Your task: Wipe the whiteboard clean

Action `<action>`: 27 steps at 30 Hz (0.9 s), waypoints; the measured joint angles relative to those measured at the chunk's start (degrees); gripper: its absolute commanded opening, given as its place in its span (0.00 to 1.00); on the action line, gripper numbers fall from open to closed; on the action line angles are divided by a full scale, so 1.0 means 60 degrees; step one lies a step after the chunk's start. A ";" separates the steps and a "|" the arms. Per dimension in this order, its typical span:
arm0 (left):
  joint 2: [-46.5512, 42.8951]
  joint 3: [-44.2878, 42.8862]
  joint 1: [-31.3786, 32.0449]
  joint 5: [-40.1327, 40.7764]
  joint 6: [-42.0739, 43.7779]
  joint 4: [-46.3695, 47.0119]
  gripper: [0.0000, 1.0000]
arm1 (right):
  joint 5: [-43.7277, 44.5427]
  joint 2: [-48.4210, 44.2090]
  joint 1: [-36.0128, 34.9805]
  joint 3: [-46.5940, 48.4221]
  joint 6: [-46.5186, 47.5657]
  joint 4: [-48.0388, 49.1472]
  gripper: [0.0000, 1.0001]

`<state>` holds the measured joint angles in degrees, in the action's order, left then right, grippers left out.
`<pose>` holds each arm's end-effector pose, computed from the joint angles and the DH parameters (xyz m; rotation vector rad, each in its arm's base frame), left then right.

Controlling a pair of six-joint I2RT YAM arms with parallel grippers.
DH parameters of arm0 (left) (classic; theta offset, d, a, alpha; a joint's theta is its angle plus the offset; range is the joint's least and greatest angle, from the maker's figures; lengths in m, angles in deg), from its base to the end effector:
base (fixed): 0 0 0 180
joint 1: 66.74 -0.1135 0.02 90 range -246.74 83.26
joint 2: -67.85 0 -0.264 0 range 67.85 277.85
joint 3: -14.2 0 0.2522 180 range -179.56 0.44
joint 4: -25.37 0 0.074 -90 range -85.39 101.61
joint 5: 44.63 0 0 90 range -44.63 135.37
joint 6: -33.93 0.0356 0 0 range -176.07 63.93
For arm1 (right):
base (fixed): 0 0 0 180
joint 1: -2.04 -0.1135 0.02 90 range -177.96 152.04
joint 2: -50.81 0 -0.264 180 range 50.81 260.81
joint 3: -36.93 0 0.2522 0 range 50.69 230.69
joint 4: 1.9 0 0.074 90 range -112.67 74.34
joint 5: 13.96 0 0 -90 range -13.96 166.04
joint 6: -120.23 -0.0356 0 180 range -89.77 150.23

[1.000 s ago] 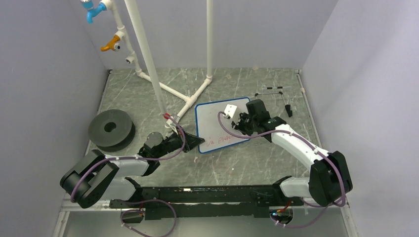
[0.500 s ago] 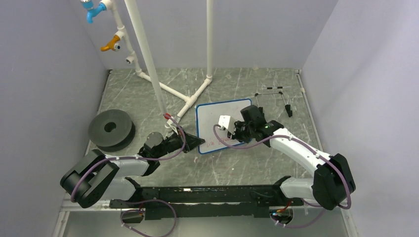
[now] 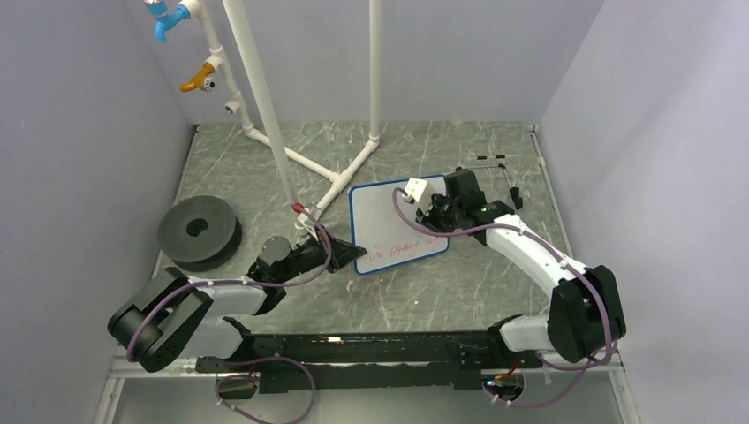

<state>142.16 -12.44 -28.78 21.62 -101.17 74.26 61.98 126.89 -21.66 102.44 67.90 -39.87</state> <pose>0.1686 -0.1497 0.1835 0.2601 1.7291 -1.4270 0.2495 0.1190 0.2421 -1.3155 1.9984 0.1825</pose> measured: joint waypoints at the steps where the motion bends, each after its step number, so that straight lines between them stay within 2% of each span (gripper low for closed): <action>1: 0.0000 0.0000 0.0000 -0.0018 -0.0004 -0.0004 0.00 | -0.0025 -0.0018 -0.0029 -0.0076 0.0087 0.0011 0.00; 8: 0.0011 0.0004 0.0000 -0.0062 -0.0029 -0.0015 0.00 | -0.0135 -0.0430 -0.0958 -0.0692 0.0579 -0.0295 0.00; 18: 0.0011 0.0004 0.0000 -0.0044 0.0004 0.0004 0.00 | -0.0404 0.0193 0.0586 0.0117 -0.0328 -0.0262 0.00; 27: 0.0011 0.0004 0.0000 -0.0018 -0.0015 -0.0007 0.00 | -0.0623 0.0306 0.0623 0.0157 -0.0284 -0.0299 0.00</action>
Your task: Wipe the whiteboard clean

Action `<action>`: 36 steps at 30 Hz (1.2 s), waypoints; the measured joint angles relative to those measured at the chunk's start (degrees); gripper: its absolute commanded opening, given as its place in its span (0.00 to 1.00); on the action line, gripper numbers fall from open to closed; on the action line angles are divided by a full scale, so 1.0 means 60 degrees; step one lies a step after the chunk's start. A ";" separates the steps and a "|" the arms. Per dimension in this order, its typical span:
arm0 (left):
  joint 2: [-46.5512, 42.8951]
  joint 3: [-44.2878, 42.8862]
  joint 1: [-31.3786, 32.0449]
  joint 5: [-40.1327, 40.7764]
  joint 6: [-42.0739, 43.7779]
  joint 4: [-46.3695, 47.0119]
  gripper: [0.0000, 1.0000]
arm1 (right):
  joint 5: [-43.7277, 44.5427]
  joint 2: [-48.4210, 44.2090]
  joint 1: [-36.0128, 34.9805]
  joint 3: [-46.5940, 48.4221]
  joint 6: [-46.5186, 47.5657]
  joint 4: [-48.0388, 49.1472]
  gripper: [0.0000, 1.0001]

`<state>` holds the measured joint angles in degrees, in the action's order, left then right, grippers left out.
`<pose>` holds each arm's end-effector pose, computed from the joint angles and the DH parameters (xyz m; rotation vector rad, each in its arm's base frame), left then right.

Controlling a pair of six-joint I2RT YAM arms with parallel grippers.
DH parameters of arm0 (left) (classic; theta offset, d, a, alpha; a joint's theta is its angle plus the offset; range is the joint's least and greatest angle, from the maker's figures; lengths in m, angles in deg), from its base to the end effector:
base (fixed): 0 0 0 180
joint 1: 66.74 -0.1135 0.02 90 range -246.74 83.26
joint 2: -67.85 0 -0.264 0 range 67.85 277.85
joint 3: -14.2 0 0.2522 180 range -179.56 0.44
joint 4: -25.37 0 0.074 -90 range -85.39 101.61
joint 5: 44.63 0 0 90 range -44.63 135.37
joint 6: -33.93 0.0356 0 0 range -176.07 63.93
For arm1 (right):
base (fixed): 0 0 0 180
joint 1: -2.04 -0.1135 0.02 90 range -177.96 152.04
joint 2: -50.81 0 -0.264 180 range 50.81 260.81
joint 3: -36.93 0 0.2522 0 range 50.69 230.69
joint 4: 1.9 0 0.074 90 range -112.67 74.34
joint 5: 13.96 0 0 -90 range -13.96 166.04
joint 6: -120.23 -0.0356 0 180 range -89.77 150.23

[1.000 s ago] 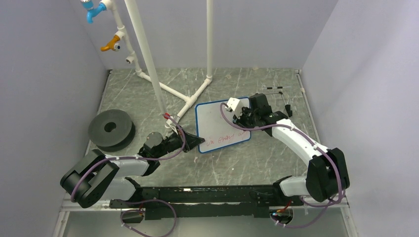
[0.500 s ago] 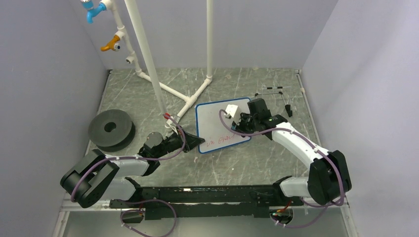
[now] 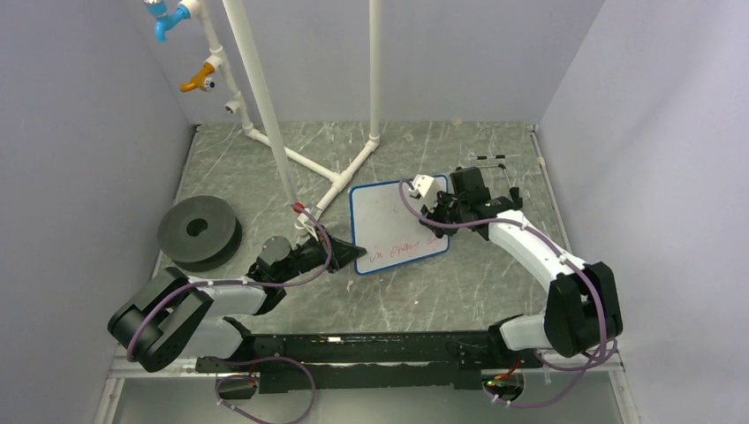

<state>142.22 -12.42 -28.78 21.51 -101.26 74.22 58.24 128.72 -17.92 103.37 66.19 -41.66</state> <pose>0.1685 -0.1497 0.1831 0.2601 1.7321 -1.4289 0.2589 0.1056 0.2374 -1.2523 2.0748 0.2567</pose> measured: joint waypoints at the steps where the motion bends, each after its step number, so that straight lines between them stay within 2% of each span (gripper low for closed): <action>1: 0.0000 0.0000 0.0000 -0.0029 0.0000 0.0004 0.00 | -0.0047 -0.0098 -0.0120 -0.0080 0.0109 -0.0073 0.00; 7: 0.0073 0.0000 0.0000 -0.0098 -0.0015 0.0015 0.00 | -0.0259 -0.0499 -0.1137 -0.0452 0.0412 -0.0506 0.00; 18: 0.0069 0.0000 0.0000 -0.0044 -0.0011 0.0015 0.00 | 0.0171 0.0138 0.0331 0.0069 -0.0707 -0.0146 0.00; 24: 0.0069 0.0000 0.0000 -0.0047 -0.0047 0.0015 0.00 | 0.0211 0.0157 0.0120 0.0015 -0.0401 -0.0146 0.00; 30: 0.0080 0.0000 0.0000 -0.0051 -0.0120 0.0025 0.00 | 0.0379 -0.0310 -0.1005 -0.0444 0.0157 -0.0448 0.00; 36: 0.0080 0.0000 0.0000 -0.0004 -0.0087 0.0015 0.00 | 0.0175 -0.0044 -0.0437 -0.0233 -0.0084 -0.0492 0.00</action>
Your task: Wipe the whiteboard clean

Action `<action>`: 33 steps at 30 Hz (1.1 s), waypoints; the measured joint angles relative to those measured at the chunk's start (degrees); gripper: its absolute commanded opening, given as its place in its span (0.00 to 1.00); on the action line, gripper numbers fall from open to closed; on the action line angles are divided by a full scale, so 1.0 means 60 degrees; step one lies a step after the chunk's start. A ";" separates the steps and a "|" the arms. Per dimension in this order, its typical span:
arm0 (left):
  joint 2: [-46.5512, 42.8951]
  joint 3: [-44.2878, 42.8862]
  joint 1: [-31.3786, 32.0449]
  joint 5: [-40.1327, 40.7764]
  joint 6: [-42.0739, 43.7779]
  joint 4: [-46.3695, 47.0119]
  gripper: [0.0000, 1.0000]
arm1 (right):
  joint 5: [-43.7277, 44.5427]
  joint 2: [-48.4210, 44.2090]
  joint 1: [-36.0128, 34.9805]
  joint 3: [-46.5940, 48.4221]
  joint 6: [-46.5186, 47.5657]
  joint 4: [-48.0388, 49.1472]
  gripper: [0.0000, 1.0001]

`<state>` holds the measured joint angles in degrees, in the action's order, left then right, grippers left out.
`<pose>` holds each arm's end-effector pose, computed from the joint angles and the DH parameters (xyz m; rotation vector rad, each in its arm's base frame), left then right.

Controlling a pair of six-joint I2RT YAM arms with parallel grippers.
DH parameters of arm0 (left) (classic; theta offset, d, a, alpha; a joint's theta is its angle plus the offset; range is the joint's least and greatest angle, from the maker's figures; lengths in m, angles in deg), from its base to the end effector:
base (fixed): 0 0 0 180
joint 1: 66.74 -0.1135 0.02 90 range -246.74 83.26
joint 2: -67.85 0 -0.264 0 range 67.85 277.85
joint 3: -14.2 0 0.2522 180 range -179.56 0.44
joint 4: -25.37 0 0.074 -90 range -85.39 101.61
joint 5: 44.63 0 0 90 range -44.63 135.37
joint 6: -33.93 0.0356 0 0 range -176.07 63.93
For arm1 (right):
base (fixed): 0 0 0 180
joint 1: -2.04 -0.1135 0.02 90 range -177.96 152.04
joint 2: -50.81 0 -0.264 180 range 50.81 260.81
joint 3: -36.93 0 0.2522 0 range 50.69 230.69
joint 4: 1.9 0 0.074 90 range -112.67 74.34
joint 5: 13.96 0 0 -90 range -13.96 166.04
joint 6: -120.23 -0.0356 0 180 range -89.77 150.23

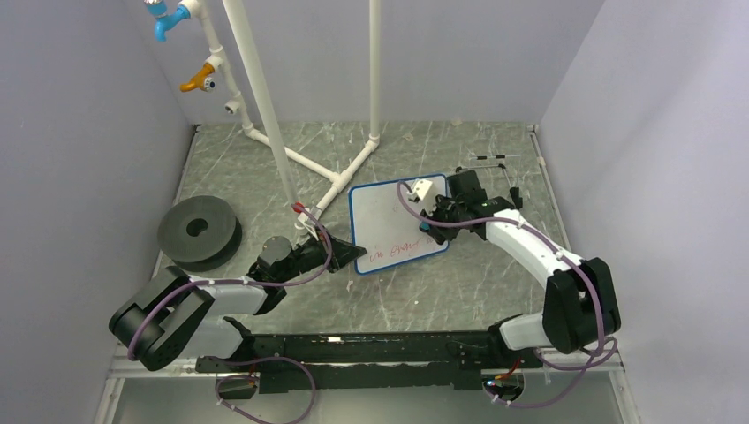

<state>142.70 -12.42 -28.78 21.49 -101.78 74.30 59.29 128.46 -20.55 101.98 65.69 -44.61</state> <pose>0.1690 -0.1501 0.1815 0.2514 1.7431 -1.4341 0.2464 0.1136 0.2275 -1.3114 2.1268 0.2778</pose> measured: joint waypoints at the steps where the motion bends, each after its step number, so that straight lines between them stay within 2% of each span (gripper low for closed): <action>1: -0.0004 0.0000 0.0000 0.0025 0.0004 0.0004 0.00 | 0.0007 0.0106 0.0204 0.0084 -0.0062 0.0004 0.00; 8: -0.0004 0.0000 0.0000 0.0044 0.0004 0.0004 0.00 | 0.0022 0.0441 0.0634 0.0248 -0.0076 -0.0011 0.00; 12: 0.0000 0.0000 0.0000 0.0036 -0.0015 0.0007 0.00 | 0.0273 0.0310 0.0102 0.0117 0.0219 -0.0051 0.00; 16: 0.0000 0.0000 0.0000 0.0033 -0.0029 0.0011 0.00 | 0.0390 -0.0036 -0.0943 -0.0153 0.0492 -0.0368 0.00; 18: 0.0000 0.0000 0.0000 0.0036 -0.0022 0.0011 0.00 | 0.0393 -0.0066 -0.0994 -0.0153 0.0470 -0.0404 0.00; 22: 0.0000 0.0000 0.0000 0.0036 0.0040 0.0011 0.00 | -0.0018 0.0047 -0.0113 0.0102 0.0044 -0.0408 0.00; 27: 0.0000 0.0000 0.0004 -0.0051 0.0040 0.0015 0.00 | 0.0219 0.0470 0.1166 0.0816 -0.0284 -0.0117 0.00; 33: 0.0000 0.0000 0.0004 -0.0087 0.0022 0.0011 0.00 | 0.0200 0.0481 0.1002 0.0729 0.0080 -0.0069 0.00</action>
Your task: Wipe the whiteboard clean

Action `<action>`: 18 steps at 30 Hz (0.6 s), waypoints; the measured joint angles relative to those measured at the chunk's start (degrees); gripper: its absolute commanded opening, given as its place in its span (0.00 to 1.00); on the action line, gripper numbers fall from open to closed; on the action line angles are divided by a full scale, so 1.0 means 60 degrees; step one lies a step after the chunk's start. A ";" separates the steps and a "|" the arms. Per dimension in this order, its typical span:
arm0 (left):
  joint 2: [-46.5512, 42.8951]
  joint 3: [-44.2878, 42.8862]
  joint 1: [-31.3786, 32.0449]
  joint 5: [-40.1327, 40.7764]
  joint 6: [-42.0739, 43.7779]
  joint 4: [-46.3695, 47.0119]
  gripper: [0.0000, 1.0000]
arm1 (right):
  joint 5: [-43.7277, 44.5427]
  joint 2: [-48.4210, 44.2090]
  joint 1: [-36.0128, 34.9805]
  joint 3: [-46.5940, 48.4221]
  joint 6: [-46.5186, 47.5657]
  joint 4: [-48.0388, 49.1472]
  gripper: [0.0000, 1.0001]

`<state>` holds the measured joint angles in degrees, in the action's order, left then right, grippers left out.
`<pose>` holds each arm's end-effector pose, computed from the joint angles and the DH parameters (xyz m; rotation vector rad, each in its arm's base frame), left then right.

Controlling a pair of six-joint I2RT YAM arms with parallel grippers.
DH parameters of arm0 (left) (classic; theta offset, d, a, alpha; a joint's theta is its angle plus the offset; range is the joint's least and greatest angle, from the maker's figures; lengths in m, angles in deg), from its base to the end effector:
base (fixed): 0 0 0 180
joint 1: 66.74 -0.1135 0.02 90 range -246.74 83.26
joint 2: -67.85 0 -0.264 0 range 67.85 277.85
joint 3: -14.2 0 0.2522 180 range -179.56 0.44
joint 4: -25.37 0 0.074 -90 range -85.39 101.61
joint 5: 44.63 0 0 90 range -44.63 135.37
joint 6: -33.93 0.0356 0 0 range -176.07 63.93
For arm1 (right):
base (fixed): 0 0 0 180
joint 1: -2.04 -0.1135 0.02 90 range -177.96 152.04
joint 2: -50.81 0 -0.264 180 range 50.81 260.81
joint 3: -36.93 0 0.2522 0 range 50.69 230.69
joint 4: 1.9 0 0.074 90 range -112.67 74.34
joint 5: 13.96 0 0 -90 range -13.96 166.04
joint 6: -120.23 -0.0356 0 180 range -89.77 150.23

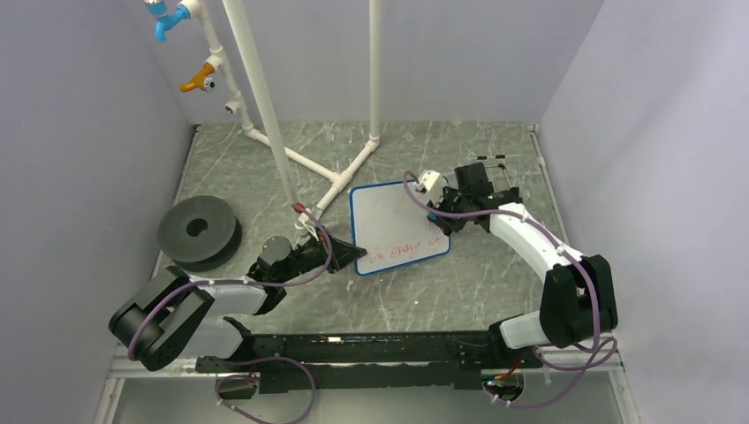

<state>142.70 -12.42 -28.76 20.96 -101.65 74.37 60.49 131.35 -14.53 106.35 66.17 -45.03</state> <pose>0.1686 -0.1503 0.1817 0.2624 1.7419 -1.4395 0.2727 0.0911 0.2374 -1.1934 2.1730 0.1990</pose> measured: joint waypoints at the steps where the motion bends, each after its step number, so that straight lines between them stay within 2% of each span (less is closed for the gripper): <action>1: 0.0000 0.0000 -0.0004 0.0000 -0.0022 0.0000 0.00 | -0.0011 -0.0066 -0.0138 -0.0113 0.0109 0.0004 0.00; 6: 0.0011 0.0000 -0.0004 0.0004 -0.0062 -0.0004 0.00 | -0.0098 -0.0703 -0.1636 -0.0882 0.0739 -0.0284 0.00; 8: 0.0018 0.0000 -0.0004 0.0004 -0.0058 0.0004 0.00 | -0.0211 -0.0761 -0.1814 -0.0918 0.0761 -0.0390 0.00; 14: 0.0018 0.0000 0.0000 -0.0022 -0.0015 -0.0011 0.00 | -0.1180 -0.0605 -0.0510 -0.0452 0.0186 -0.0546 0.00; 18: -0.0015 0.0000 0.0018 -0.0058 -0.0029 -0.0022 0.00 | -0.1206 -0.0688 -0.0211 -0.0390 -0.0481 -0.0080 0.00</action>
<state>142.61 -12.42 -28.65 20.61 -101.83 74.24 53.26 127.22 -15.80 104.01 63.28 -45.51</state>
